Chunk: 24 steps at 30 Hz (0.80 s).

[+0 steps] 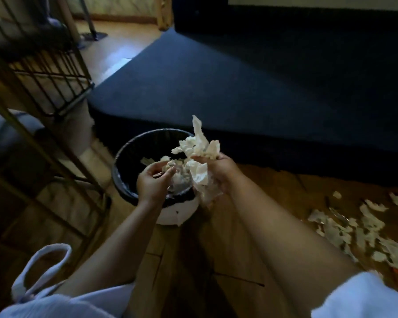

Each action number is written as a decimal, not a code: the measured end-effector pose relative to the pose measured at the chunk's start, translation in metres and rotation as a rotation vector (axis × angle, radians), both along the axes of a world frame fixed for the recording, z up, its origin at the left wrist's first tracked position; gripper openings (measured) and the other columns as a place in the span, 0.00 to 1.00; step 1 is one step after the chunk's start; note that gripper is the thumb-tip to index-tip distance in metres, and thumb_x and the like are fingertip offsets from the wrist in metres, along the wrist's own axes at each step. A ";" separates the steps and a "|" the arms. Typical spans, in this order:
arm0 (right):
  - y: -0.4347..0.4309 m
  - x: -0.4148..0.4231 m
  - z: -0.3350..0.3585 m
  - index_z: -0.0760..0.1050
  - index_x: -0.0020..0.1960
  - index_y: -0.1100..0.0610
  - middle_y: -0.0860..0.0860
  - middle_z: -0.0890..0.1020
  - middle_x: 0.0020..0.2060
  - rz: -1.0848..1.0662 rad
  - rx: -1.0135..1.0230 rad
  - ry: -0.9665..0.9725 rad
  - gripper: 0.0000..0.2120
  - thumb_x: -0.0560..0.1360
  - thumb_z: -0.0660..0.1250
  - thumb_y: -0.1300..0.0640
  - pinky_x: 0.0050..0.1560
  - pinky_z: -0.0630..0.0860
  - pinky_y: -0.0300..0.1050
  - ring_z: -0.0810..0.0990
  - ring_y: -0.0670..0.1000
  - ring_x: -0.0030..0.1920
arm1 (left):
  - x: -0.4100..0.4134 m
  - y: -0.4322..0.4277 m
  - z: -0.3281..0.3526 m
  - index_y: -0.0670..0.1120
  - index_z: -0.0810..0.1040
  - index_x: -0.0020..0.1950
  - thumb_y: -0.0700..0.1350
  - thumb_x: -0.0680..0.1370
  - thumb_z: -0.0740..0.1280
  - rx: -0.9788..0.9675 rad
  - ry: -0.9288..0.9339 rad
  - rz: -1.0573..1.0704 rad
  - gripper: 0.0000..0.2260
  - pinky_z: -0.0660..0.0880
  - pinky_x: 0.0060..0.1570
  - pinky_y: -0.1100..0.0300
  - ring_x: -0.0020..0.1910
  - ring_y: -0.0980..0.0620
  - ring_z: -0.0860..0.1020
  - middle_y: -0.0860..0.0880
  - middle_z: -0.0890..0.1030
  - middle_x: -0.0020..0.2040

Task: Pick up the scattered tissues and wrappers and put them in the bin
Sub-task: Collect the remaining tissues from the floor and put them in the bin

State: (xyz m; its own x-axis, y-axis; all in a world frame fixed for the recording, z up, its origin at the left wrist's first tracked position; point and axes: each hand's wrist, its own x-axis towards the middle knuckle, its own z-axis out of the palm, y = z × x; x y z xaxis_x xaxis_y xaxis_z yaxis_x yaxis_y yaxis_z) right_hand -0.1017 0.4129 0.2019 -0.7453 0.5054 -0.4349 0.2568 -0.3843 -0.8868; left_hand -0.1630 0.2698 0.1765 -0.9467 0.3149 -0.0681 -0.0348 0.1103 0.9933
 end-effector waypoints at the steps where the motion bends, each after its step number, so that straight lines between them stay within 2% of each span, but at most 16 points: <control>1: -0.003 -0.021 -0.001 0.74 0.63 0.56 0.58 0.82 0.55 0.005 -0.002 -0.002 0.24 0.68 0.75 0.58 0.58 0.77 0.58 0.81 0.59 0.54 | -0.014 0.001 -0.001 0.42 0.79 0.53 0.39 0.74 0.70 -0.001 -0.002 0.017 0.08 0.76 0.30 0.70 0.35 0.59 0.79 0.50 0.81 0.40; 3: -0.008 -0.055 -0.004 0.73 0.63 0.56 0.58 0.81 0.55 -0.002 -0.009 -0.020 0.26 0.67 0.75 0.55 0.60 0.76 0.58 0.80 0.59 0.55 | -0.040 0.003 -0.003 0.41 0.79 0.53 0.39 0.73 0.70 -0.030 0.019 0.053 0.09 0.76 0.36 0.67 0.39 0.57 0.80 0.47 0.81 0.44; 6: -0.012 -0.090 -0.017 0.74 0.61 0.58 0.58 0.82 0.52 0.002 -0.053 -0.035 0.24 0.67 0.75 0.54 0.57 0.77 0.58 0.81 0.59 0.52 | -0.073 0.007 -0.015 0.42 0.80 0.55 0.41 0.74 0.70 -0.068 0.007 0.089 0.10 0.76 0.43 0.63 0.48 0.48 0.80 0.44 0.82 0.48; 8: -0.013 -0.103 -0.029 0.74 0.60 0.59 0.57 0.82 0.49 0.052 -0.056 -0.071 0.23 0.69 0.74 0.54 0.54 0.79 0.56 0.81 0.59 0.51 | -0.088 0.009 -0.026 0.43 0.78 0.57 0.41 0.76 0.67 -0.098 -0.044 0.084 0.11 0.78 0.49 0.52 0.53 0.41 0.80 0.41 0.81 0.51; 10: -0.014 -0.109 -0.039 0.71 0.61 0.57 0.57 0.81 0.50 0.095 -0.031 -0.150 0.25 0.67 0.75 0.51 0.53 0.78 0.57 0.80 0.60 0.52 | -0.098 0.008 -0.036 0.44 0.77 0.60 0.42 0.78 0.64 -0.152 -0.089 0.068 0.11 0.75 0.55 0.44 0.56 0.35 0.77 0.39 0.80 0.55; 12: -0.012 -0.112 -0.049 0.70 0.62 0.56 0.57 0.80 0.54 0.122 0.012 -0.201 0.28 0.66 0.75 0.51 0.55 0.77 0.61 0.79 0.61 0.54 | -0.101 0.007 -0.042 0.43 0.76 0.62 0.42 0.78 0.63 -0.202 -0.101 0.027 0.12 0.75 0.57 0.45 0.57 0.38 0.78 0.40 0.80 0.56; 14: -0.008 -0.113 -0.057 0.70 0.65 0.55 0.57 0.79 0.57 0.129 0.062 -0.194 0.30 0.66 0.76 0.54 0.57 0.77 0.59 0.79 0.59 0.55 | -0.098 0.006 -0.047 0.42 0.75 0.63 0.42 0.78 0.63 -0.241 -0.095 -0.018 0.14 0.75 0.59 0.50 0.59 0.43 0.77 0.41 0.79 0.59; 16: -0.004 -0.107 -0.056 0.69 0.66 0.54 0.54 0.78 0.58 0.163 0.128 -0.191 0.29 0.68 0.74 0.55 0.52 0.78 0.53 0.78 0.55 0.55 | -0.093 0.006 -0.050 0.43 0.73 0.65 0.42 0.78 0.64 -0.282 -0.083 -0.053 0.16 0.74 0.57 0.56 0.61 0.46 0.76 0.41 0.77 0.62; 18: 0.000 -0.099 -0.055 0.71 0.65 0.57 0.55 0.78 0.56 0.248 0.236 -0.189 0.22 0.72 0.70 0.57 0.43 0.76 0.44 0.77 0.53 0.51 | -0.087 0.005 -0.053 0.43 0.72 0.66 0.43 0.77 0.65 -0.325 -0.045 -0.066 0.17 0.73 0.55 0.57 0.62 0.46 0.75 0.42 0.77 0.63; 19: 0.002 -0.096 -0.057 0.72 0.64 0.58 0.56 0.79 0.56 0.293 0.301 -0.201 0.19 0.74 0.69 0.57 0.44 0.75 0.42 0.77 0.52 0.51 | -0.084 0.004 -0.054 0.43 0.72 0.66 0.43 0.77 0.66 -0.340 -0.020 -0.060 0.17 0.74 0.55 0.56 0.62 0.46 0.76 0.42 0.77 0.63; 22: 0.002 -0.086 -0.058 0.74 0.62 0.59 0.56 0.79 0.57 0.329 0.518 -0.219 0.16 0.75 0.66 0.58 0.56 0.77 0.47 0.78 0.54 0.56 | -0.075 0.003 -0.050 0.44 0.73 0.65 0.45 0.78 0.64 -0.342 0.090 -0.030 0.16 0.73 0.52 0.58 0.61 0.47 0.76 0.43 0.78 0.61; 24: 0.005 -0.085 -0.061 0.75 0.59 0.59 0.57 0.80 0.55 0.282 0.663 -0.198 0.13 0.75 0.64 0.59 0.57 0.77 0.48 0.79 0.54 0.55 | -0.066 0.002 -0.047 0.45 0.74 0.64 0.48 0.79 0.61 -0.333 0.276 -0.053 0.15 0.72 0.50 0.62 0.59 0.51 0.76 0.46 0.77 0.61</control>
